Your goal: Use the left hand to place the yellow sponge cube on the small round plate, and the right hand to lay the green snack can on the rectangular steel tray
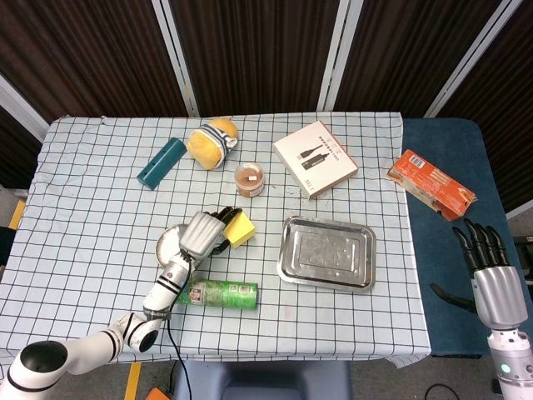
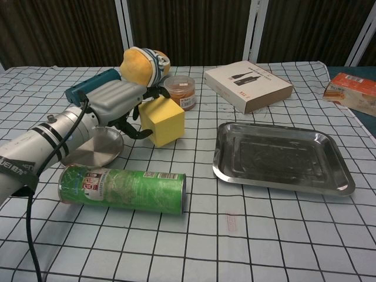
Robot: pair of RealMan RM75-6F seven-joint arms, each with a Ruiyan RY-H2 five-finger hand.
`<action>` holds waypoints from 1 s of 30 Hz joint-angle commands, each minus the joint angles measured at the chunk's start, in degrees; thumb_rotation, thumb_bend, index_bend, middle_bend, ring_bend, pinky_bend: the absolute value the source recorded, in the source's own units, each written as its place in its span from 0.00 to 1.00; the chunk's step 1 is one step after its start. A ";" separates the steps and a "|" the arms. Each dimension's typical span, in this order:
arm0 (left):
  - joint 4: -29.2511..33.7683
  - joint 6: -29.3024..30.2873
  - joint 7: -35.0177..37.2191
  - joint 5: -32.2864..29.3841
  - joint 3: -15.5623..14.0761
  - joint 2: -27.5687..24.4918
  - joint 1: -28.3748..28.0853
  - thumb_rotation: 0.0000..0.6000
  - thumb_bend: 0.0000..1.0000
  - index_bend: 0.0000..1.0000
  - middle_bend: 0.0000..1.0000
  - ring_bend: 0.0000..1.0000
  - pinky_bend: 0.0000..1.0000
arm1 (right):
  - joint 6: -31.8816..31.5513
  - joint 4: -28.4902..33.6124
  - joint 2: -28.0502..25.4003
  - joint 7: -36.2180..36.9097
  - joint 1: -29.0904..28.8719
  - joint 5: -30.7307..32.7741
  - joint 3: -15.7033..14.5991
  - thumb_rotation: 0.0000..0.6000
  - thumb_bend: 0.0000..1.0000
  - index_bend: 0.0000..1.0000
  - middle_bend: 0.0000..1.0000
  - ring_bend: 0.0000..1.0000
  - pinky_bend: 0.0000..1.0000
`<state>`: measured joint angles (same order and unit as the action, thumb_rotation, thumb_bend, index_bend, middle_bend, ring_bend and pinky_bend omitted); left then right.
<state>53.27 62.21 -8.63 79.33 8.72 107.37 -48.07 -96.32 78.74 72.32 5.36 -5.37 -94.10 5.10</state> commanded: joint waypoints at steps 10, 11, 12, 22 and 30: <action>4.66 1.08 -2.61 0.50 -0.84 -5.46 2.72 1.00 0.38 0.69 0.59 0.59 0.70 | 0.07 0.18 -0.20 0.36 -0.02 0.20 0.11 1.00 0.05 0.06 0.00 0.00 0.00; 6.19 1.25 -3.29 0.26 -1.12 -6.91 3.50 1.00 0.38 0.69 0.59 0.59 0.70 | 0.08 0.19 -0.18 0.34 -0.02 0.21 0.12 1.00 0.05 0.06 0.00 0.00 0.00; 7.41 1.34 -3.75 0.13 -1.41 -8.09 4.09 1.00 0.38 0.69 0.59 0.59 0.70 | 0.08 0.20 -0.18 0.32 -0.03 0.19 0.11 1.00 0.05 0.06 0.00 0.00 0.00; 14.01 3.11 -6.24 -0.46 -4.83 -16.35 10.21 1.00 0.38 0.69 0.59 0.59 0.70 | 0.32 0.14 0.12 -0.34 -0.12 0.27 0.10 1.00 0.05 0.06 0.00 0.00 0.00; 11.74 3.20 -4.01 -0.84 -5.18 -16.45 12.35 1.00 0.38 0.69 0.59 0.59 0.70 | 0.45 0.08 0.20 -0.49 -0.16 0.44 0.18 1.00 0.05 0.06 0.00 0.00 0.00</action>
<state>65.25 65.32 -12.85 78.40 3.57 90.87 -35.90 -95.89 78.82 72.52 4.89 -5.53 -93.67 5.27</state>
